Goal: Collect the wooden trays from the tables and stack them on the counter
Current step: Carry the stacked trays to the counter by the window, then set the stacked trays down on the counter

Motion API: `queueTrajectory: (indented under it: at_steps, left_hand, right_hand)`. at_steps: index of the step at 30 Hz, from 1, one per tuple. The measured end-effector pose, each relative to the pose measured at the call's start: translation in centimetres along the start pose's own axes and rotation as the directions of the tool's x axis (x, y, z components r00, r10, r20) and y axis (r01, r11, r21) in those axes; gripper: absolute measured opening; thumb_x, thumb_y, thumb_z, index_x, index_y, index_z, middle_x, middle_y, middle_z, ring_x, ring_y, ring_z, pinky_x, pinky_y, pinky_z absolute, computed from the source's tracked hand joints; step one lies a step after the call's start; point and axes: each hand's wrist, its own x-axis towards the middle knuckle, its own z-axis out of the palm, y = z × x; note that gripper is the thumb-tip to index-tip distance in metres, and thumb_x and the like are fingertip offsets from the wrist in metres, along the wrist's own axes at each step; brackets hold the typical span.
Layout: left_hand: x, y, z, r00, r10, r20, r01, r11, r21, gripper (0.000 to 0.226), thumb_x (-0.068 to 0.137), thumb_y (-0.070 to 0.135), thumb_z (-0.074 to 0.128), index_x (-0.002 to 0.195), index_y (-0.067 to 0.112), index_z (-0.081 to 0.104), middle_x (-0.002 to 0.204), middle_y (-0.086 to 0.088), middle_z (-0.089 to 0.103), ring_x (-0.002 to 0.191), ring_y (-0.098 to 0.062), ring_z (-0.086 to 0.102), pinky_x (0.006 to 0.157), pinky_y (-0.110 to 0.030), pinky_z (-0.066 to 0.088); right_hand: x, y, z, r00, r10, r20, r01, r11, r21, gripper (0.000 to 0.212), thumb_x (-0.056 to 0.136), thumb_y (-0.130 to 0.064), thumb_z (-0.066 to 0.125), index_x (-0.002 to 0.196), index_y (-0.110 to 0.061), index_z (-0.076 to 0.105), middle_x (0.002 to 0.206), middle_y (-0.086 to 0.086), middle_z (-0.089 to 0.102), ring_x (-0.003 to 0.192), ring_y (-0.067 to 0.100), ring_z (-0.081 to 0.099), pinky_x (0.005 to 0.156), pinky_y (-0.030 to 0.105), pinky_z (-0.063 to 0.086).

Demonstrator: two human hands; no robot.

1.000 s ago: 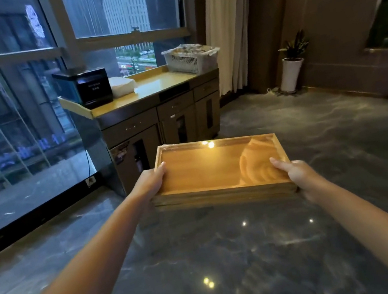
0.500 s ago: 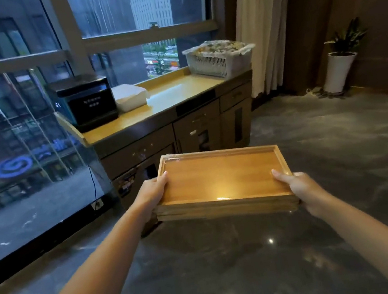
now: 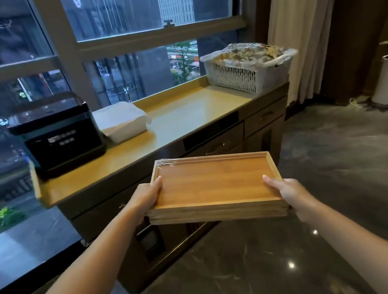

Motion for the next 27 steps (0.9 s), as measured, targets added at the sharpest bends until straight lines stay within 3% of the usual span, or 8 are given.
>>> queueTrajectory:
  at_steps: [8,11,14,16,18,21,24,27]
  left_hand:
    - [22.5,5.1,3.6,0.998,-0.055,-0.029,0.055,0.998,-0.022,0.055,0.094,0.044,0.037,0.126,0.002,0.052,0.125,-0.015,0.058,0.103,-0.026,0.054,0.088,-0.033,0.036]
    - [29.0,8.5,3.8,0.994,-0.067,-0.088,0.062,0.996,-0.063,0.053,0.094,0.044,0.038,0.124,0.003,0.054,0.129,-0.017,0.055,0.114,-0.031,0.051,0.092,-0.033,0.036]
    - [34.7,11.7,3.7,0.99,-0.073,-0.117,0.059,0.991,-0.124,0.047,0.095,0.039,0.039,0.116,0.002,0.06,0.113,-0.016,0.064,0.086,-0.024,0.059,0.074,-0.029,0.044]
    - [38.1,13.3,3.8,0.988,-0.103,-0.116,0.083,0.982,-0.168,0.044,0.095,0.039,0.039,0.112,0.005,0.061,0.091,-0.007,0.065,0.069,-0.014,0.056,0.059,-0.026,0.042]
    - [41.6,14.3,3.9,0.981,-0.142,-0.13,0.116,0.975,-0.188,0.045,0.095,0.041,0.038,0.11,0.004,0.06,0.079,-0.002,0.06,0.066,-0.013,0.055,0.056,-0.025,0.041]
    - [46.6,15.3,4.4,0.967,-0.194,-0.167,0.158,0.966,-0.204,0.046,0.095,0.043,0.037,0.11,0.005,0.059,0.08,-0.004,0.061,0.07,-0.016,0.058,0.056,-0.025,0.042]
    - [51.8,16.2,4.9,0.949,-0.252,-0.187,0.207,0.951,-0.23,0.052,0.094,0.045,0.038,0.117,0.003,0.056,0.107,-0.015,0.064,0.093,-0.028,0.061,0.067,-0.029,0.045]
    - [57.4,17.3,5.3,0.923,-0.31,-0.227,0.245,0.93,-0.274,0.055,0.093,0.047,0.04,0.12,0.001,0.056,0.1,-0.014,0.064,0.087,-0.029,0.061,0.063,-0.027,0.043]
  right_hand:
    - [24.6,-7.1,2.1,0.997,-0.015,0.076,0.02,0.997,-0.068,0.052,0.09,-0.038,0.05,0.125,0.0,0.051,0.091,0.003,0.058,0.092,0.022,0.054,0.076,0.031,0.04]
    - [32.4,-11.7,3.0,0.993,-0.017,0.114,0.027,0.996,-0.088,0.049,0.089,-0.038,0.051,0.122,-0.001,0.054,0.088,0.002,0.059,0.087,0.02,0.055,0.071,0.03,0.041]
    - [39.1,-15.3,3.8,0.991,-0.035,0.132,0.048,0.994,-0.1,0.048,0.088,-0.039,0.053,0.12,-0.003,0.056,0.097,0.007,0.062,0.091,0.023,0.056,0.07,0.03,0.043]
    - [43.5,-17.1,4.4,0.99,-0.039,0.135,0.055,0.992,-0.111,0.049,0.087,-0.039,0.054,0.118,-0.002,0.057,0.104,0.011,0.062,0.099,0.028,0.057,0.082,0.035,0.043]
    - [47.8,-18.5,5.2,0.989,-0.023,0.144,0.042,0.991,-0.129,0.048,0.086,-0.04,0.055,0.114,-0.001,0.059,0.109,0.014,0.062,0.106,0.031,0.056,0.091,0.038,0.042]
    - [54.2,-20.1,6.6,0.979,-0.001,0.203,0.034,0.987,-0.16,0.039,0.086,-0.041,0.055,0.1,-0.006,0.064,0.104,0.012,0.062,0.101,0.03,0.055,0.084,0.036,0.04]
    - [61.1,-21.9,8.3,0.966,0.001,0.26,0.052,0.979,-0.196,0.037,0.085,-0.037,0.057,0.1,-0.004,0.065,0.091,0.01,0.062,0.085,0.025,0.056,0.07,0.032,0.039]
    - [68.4,-24.3,10.4,0.946,0.006,0.325,0.071,0.971,-0.226,0.023,0.085,-0.033,0.058,0.079,-0.011,0.061,0.071,0.006,0.051,0.063,0.018,0.045,0.054,0.029,0.029]
